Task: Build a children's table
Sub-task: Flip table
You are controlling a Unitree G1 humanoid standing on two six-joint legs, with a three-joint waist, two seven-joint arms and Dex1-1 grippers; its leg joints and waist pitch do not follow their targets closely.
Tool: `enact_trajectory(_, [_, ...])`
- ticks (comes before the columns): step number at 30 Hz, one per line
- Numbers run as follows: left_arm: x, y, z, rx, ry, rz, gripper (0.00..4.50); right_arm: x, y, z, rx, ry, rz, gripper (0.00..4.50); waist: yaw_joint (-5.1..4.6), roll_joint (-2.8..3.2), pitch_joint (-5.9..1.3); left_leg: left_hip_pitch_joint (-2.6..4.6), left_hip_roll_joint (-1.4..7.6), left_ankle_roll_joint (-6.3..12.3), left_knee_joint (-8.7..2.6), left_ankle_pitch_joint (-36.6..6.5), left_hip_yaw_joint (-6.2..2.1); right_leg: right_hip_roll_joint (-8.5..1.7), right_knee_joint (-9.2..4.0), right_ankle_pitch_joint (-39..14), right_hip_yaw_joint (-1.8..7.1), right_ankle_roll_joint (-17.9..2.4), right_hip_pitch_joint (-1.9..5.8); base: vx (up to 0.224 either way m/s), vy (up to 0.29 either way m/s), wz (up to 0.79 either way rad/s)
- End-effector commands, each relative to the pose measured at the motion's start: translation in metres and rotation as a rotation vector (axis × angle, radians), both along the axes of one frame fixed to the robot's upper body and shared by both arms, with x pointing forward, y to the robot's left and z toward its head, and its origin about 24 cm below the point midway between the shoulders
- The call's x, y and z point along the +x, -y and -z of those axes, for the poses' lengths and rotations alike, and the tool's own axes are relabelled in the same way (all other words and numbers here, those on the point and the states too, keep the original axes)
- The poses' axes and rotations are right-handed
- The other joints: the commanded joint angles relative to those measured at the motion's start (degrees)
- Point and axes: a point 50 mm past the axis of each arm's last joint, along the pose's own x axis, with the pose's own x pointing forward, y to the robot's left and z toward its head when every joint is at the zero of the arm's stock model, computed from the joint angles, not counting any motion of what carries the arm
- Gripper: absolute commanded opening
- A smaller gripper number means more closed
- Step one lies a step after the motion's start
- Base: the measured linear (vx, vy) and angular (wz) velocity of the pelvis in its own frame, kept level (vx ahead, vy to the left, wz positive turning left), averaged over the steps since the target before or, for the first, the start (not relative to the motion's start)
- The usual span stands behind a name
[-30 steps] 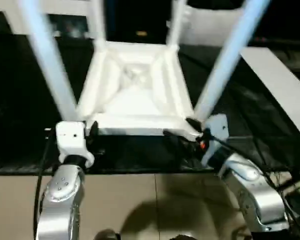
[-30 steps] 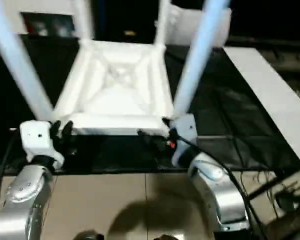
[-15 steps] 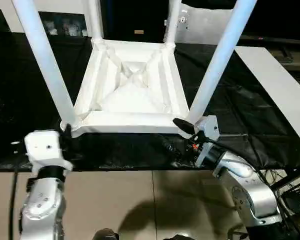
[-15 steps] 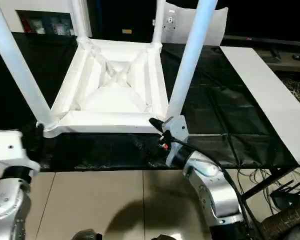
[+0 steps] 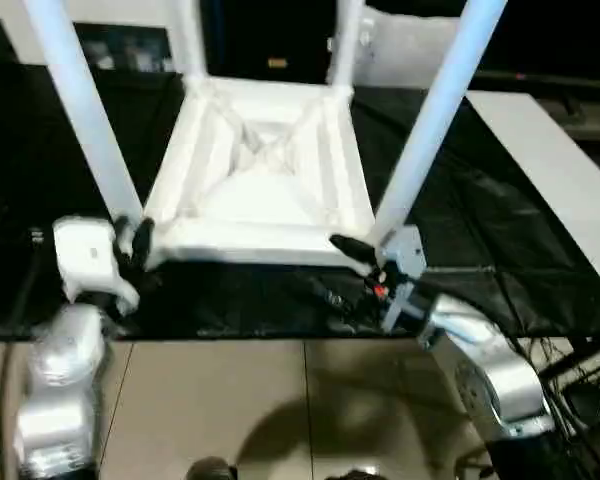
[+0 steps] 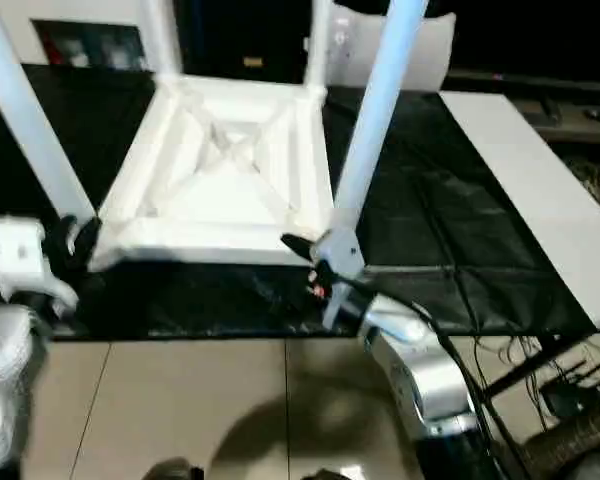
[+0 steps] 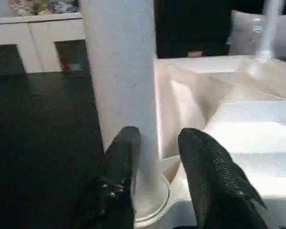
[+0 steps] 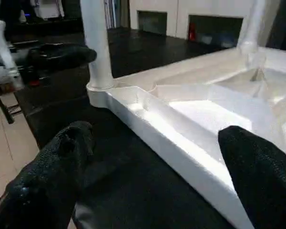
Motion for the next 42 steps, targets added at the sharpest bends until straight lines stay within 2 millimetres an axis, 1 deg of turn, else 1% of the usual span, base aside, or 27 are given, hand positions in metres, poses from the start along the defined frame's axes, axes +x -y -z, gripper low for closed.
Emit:
enact_trajectory(1, [0.002,0.0,0.005,-0.014,-0.022,0.001,1.97,-0.001,0.0,0.001,-0.009,0.0,-0.006,4.5,-0.03,1.27,-3.15,0.02,2.62,0.65,-5.39,-9.17,-0.99,-5.0,-4.91,-6.14,3.67,-10.31,2.27,0.0,0.0,0.0])
enact_trajectory(3, [0.004,-0.002,0.003,-0.048,-0.015,0.004,2.12,-0.002,0.0,0.002,-0.01,0.001,-0.014,4.5,0.04,1.8,-3.39,0.03,2.64,0.12,-5.26,-8.67,-1.04,-5.08,-4.63,-4.11,3.77,-10.88,2.26,0.0,0.0,0.0])
enact_trajectory(4, [0.003,-0.002,0.003,-0.054,-0.019,0.023,2.22,-0.002,0.0,0.002,-0.01,0.001,-0.016,4.5,0.01,1.72,-3.33,-0.04,2.63,0.23,-5.26,-8.46,-0.96,-5.01,-4.64,-2.8,3.79,-11.24,2.25,0.0,0.0,0.0])
enact_trajectory(5, [0.0,-0.004,0.004,-0.052,-0.024,0.048,2.22,-0.004,0.001,0.002,-0.01,0.0,-0.031,4.5,0.11,1.95,-3.33,-0.04,2.59,0.23,-5.23,-8.49,-0.98,-5.08,-4.62,-2.48,3.81,-11.49,2.27,0.0,0.0,0.0])
enact_trajectory(6, [-0.001,-0.005,0.005,-0.048,-0.028,0.067,2.31,-0.005,0.001,0.002,-0.011,-0.001,-0.041,4.5,0.06,1.71,-3.32,-0.1,2.6,0.34,-5.25,-8.54,-0.92,-4.97,-4.55,-1.83,3.8,-11.81,2.31,0.0,0.0,0.0])
enact_trajectory(8, [-0.005,-0.015,0.006,-0.056,-0.026,0.057,2.57,-0.006,0.005,0.003,-0.013,-0.002,-0.053,4.5,0.07,1.75,-3.27,-0.2,2.57,0.74,-5.24,-8.51,-0.91,-4.93,-4.48,-1.12,3.8,-12.02,2.38,0.0,0.0,0.0])
enact_trajectory(11, [-0.008,-0.023,0.006,-0.052,-0.044,0.131,2.76,-0.007,0.008,0.002,-0.008,-0.005,-0.078,4.5,0.15,1.78,-3.04,-0.04,2.52,0.98,-5.44,-9.78,-0.9,-4.96,-4.84,-4.18,3.81,-11.66,2.24,0.0,0.0,0.0])
enact_trajectory(12, [-0.009,-0.026,0.005,-0.044,-0.048,0.134,2.76,-0.006,0.008,0.002,-0.01,-0.005,-0.082,4.5,0.07,1.84,-2.81,-0.02,2.65,0.79,-5.6,-10.43,-0.93,-4.93,-4.89,-4.87,3.81,-11.67,2.06,0.0,0.0,0.0])
enact_trajectory(14, [-0.009,-0.042,0.002,-0.017,-0.054,0.1,3.02,-0.004,0.01,0.003,-0.025,0.001,-0.083,4.5,0.02,1.84,-2.72,0.1,2.58,0.74,-5.73,-12.09,-0.93,-4.89,-5.05,-7.09,3.82,-11.28,1.93,0.0,0.0,0.0])
enact_trajectory(17, [-0.007,-0.049,-0.002,-0.023,-0.052,0.099,3.19,-0.002,0.011,0.002,-0.026,0.004,-0.081,4.5,0.02,1.9,-2.63,0.18,2.69,0.27,-5.86,-12.46,-1.02,-5.05,-5.17,-8.32,3.85,-11.36,1.84,0.0,0.0,0.0])
enact_trajectory(18, [-0.002,-0.052,-0.004,-0.026,-0.057,0.112,3.37,0.0,0.012,0.001,-0.025,0.009,-0.076,4.5,-0.01,1.42,-2.64,0.16,2.69,0.35,-5.85,-11.82,-0.92,-5.02,-5.18,-7.52,3.87,-11.53,1.83,0.0,0.0,0.0])
enact_trajectory(19, [0.0,-0.053,-0.004,-0.025,-0.061,0.118,3.47,0.001,0.013,0.0,-0.024,0.011,-0.076,4.5,0.18,1.65,-2.85,0.45,2.6,0.48,-5.7,-10.87,-0.83,-4.94,-4.97,-6.22,3.9,-11.75,1.66,0.0,0.0,0.0])
enact_trajectory(20, [0.006,-0.053,-0.004,-0.029,-0.072,0.139,3.54,0.003,0.013,0.0,-0.025,0.015,-0.074,4.5,0.16,1.35,-2.71,0.41,2.57,0.7,-5.74,-10.46,-0.75,-4.88,-5.03,-5.82,3.91,-11.7,1.57,0.0,0.0,0.0])
enact_trajectory(21, [0.009,-0.053,-0.004,-0.032,-0.079,0.153,3.54,0.003,0.013,-0.001,-0.025,0.017,-0.073,4.5,0.26,1.51,-2.67,0.33,2.43,0.8,-5.74,-10.13,-0.74,-4.85,-4.94,-5.76,3.91,-11.58,1.62,0.0,0.0,0.0])
enact_trajectory(22, [0.011,-0.053,-0.004,-0.031,-0.08,0.155,3.6,0.004,0.013,-0.001,-0.025,0.017,-0.074,4.5,0.37,1.56,-2.8,0.19,2.66,0.62,-5.84,-9.3,-0.88,-5.13,-4.74,-4.85,3.89,-11.54,1.91,0.0,0.0,0.0])
enact_trajectory(23, [0.019,-0.054,-0.004,-0.022,-0.086,0.164,3.81,0.004,0.012,-0.001,-0.025,0.018,-0.078,4.5,0.36,1.17,-2.78,0.09,2.66,0.74,-5.88,-8.92,-0.89,-5.15,-4.86,-4.66,3.86,-11.49,2.01,0.0,0.0,0.0])
enact_trajectory(24, [0.024,-0.054,-0.005,-0.016,-0.089,0.166,3.81,0.005,0.011,-0.001,-0.025,0.018,-0.081,4.5,0.53,1.01,-3.02,0.41,2.36,1.15,-5.65,-7.51,-0.68,-4.97,-4.75,-3.47,3.86,-11.34,1.83,0.0,0.0,0.0])
enact_trajectory(25, [0.034,-0.053,-0.006,0.0,-0.087,0.168,3.81,0.004,0.009,0.0,-0.023,0.014,-0.089,4.5,0.59,1.16,-3.17,0.42,2.37,1.26,-5.63,-6.86,-0.72,-5.06,-4.6,-2.55,3.86,-11.44,1.94,0.0,0.0,0.0])
enact_trajectory(26, [0.037,-0.053,-0.006,0.005,-0.086,0.168,3.81,0.004,0.008,0.0,-0.023,0.013,-0.092,4.5,0.67,1.2,-3.19,0.46,2.42,1.32,-5.59,-6.24,-0.66,-5.12,-4.58,-1.27,3.84,-11.58,1.92,0.0,0.0,0.0])
enact_trajectory(30, [0.044,-0.047,-0.005,-0.054,-0.082,0.206,3.81,0.003,0.006,0.001,-0.025,0.014,-0.092,4.5,0.49,0.94,-3.43,0.13,2.53,1.34,-5.49,-3.95,-0.67,-5.38,-4.06,2.64,3.71,-12.78,2.42,0.0,0.0,0.0])
enact_trajectory(31, [0.047,-0.048,-0.004,-0.049,-0.088,0.192,3.81,0.003,0.005,0.001,-0.023,0.015,-0.089,4.5,0.52,1.47,-3.64,0.12,2.52,1.29,-5.41,-3.69,-0.75,-5.45,-3.92,3.29,3.71,-12.99,2.53,0.0,0.0,0.0])
enact_trajectory(32, [0.048,-0.048,-0.004,-0.044,-0.087,0.175,3.55,0.003,0.004,0.001,-0.022,0.015,-0.087,4.5,0.33,1.12,-3.64,0.04,2.56,1.46,-5.4,-3.3,-0.69,-5.47,-3.93,4.4,3.71,-13.22,2.61,0.0,0.0,0.0])
enact_trajectory(33, [0.051,-0.049,-0.004,-0.059,-0.084,0.162,3.46,0.003,0.003,0.001,-0.02,0.017,-0.084,4.5,0.35,1.28,-3.7,0.06,2.46,1.59,-5.33,-3.06,-0.66,-5.38,-3.89,4.88,3.69,-13.33,2.61,0.0,0.0,0.0])
enact_trajectory(34, [0.052,-0.049,-0.004,-0.067,-0.085,0.152,3.46,0.003,0.002,0.0,-0.02,0.019,-0.081,4.5,0.31,1.11,-3.71,0.0,2.44,1.91,-5.31,-2.72,-0.6,-5.48,-3.9,5.49,3.72,-13.59,2.74,0.0,0.0,0.0])
enact_trajectory(36, [0.057,-0.048,-0.004,-0.079,-0.063,0.146,3.33,0.003,0.001,0.001,-0.019,0.02,-0.077,4.5,0.36,1.2,-3.7,0.11,2.44,2.09,-5.3,-3.08,-0.57,-5.44,-4.01,4.93,3.7,-13.66,2.65,0.0,0.0,0.0])
enact_trajectory(38, [0.058,-0.048,-0.004,-0.069,-0.053,0.144,2.99,0.003,0.001,0.001,-0.019,0.021,-0.073,4.5,0.3,1.15,-3.69,0.07,2.54,1.97,-5.38,-2.99,-0.61,-5.39,-3.96,5.14,3.68,-13.68,2.69,0.0,0.0,0.0])
enact_trajectory(42, [0.059,-0.048,-0.002,-0.074,-0.054,0.144,2.76,0.003,-0.001,0.001,-0.017,0.018,-0.075,4.5,0.33,1.23,-3.6,0.14,2.66,1.63,-5.45,-3.67,-0.57,-5.46,-3.92,4.99,3.7,-13.95,2.61,0.0,0.0,0.0])
